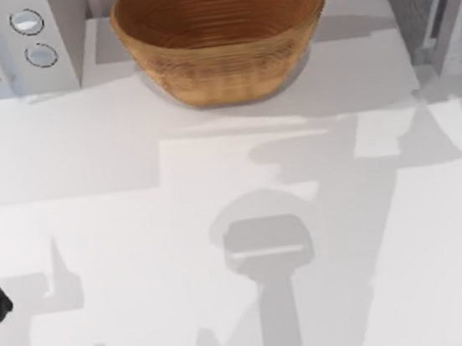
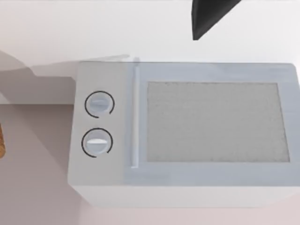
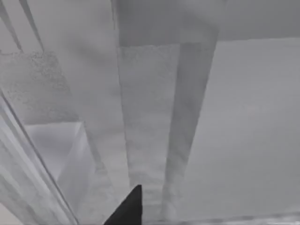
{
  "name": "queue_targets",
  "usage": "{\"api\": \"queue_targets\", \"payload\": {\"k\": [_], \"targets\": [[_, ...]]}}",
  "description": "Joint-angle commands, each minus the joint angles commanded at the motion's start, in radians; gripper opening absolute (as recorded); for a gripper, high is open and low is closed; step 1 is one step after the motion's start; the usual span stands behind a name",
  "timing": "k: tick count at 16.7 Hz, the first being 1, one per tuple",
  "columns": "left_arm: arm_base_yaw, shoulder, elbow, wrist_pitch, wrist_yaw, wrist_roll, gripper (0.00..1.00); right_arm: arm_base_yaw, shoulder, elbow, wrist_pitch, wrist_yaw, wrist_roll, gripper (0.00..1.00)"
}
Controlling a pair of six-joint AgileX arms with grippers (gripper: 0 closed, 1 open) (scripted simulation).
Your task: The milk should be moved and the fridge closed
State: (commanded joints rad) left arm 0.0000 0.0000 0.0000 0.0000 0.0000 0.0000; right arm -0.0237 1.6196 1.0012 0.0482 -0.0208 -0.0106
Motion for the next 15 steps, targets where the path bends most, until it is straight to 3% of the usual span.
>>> {"api": "queue_targets", "payload": {"k": [5, 15], "targets": [[0.000, 0.000, 0.000, 0.000, 0.000, 0.000, 1.00, -0.012, 0.035, 0.036, -0.007, 0.004, -0.005, 1.00], [0.000, 0.000, 0.000, 0.000, 0.000, 0.000, 1.00, -0.012, 0.348, 0.430, -0.089, 0.011, -0.003, 1.00]]}}
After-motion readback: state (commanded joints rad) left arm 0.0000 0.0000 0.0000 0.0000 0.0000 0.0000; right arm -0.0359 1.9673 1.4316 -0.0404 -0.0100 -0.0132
